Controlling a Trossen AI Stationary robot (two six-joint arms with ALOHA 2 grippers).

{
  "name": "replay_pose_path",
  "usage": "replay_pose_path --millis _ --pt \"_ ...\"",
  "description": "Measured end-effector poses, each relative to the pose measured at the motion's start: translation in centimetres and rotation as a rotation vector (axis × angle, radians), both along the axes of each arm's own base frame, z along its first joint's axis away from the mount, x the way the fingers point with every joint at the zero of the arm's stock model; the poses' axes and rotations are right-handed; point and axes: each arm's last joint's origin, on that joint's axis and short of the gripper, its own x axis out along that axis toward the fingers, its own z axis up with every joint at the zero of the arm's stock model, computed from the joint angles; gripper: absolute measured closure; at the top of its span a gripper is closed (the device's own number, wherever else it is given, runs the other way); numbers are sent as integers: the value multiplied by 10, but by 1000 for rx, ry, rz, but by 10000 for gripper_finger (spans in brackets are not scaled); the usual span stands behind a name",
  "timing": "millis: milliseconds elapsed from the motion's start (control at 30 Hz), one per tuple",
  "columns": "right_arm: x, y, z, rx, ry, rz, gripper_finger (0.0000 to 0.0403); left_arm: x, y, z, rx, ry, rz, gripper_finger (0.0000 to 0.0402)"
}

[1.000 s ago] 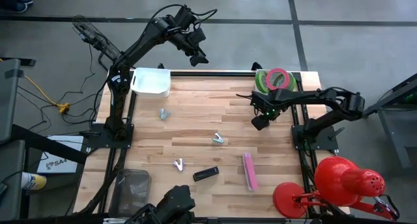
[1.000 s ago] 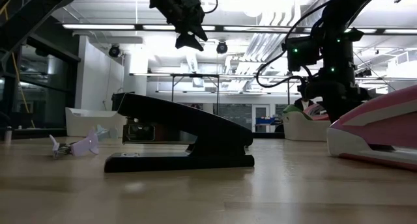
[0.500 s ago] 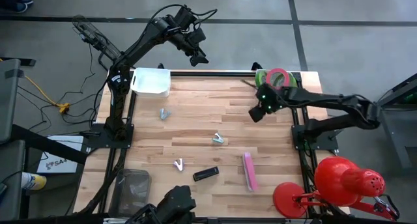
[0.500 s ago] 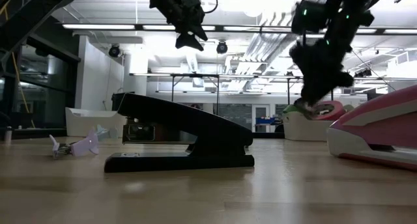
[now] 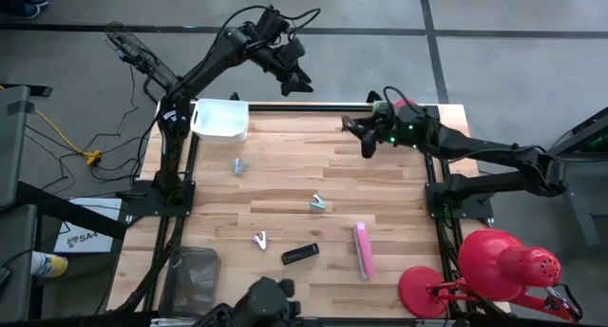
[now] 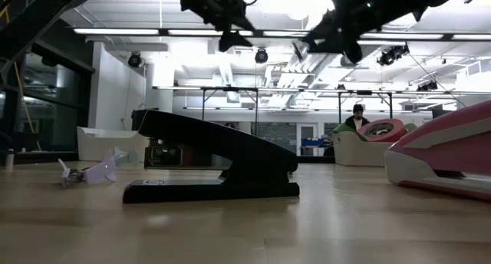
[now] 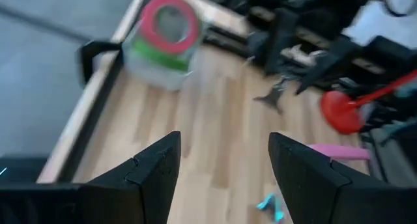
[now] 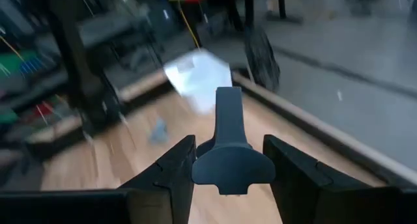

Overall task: Pick and place Stapler, Stapler remover, tape
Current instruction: Put the black staple remover into the left white bin

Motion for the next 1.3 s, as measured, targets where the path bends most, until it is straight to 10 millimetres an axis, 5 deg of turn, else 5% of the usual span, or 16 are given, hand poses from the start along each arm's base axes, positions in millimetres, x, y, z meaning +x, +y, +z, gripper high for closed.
replay_pose_path --millis 300,567,1300 --pt "2 -2 25 -123 -226 -10 253 35 -37 11 108 -159 -201 173" --pt "2 -1 30 -179 -258 9 253 59 -70 17 215 -207 -247 173" --pt "2 1 33 -233 -278 72 251 73 -82 15 190 -205 -188 173"
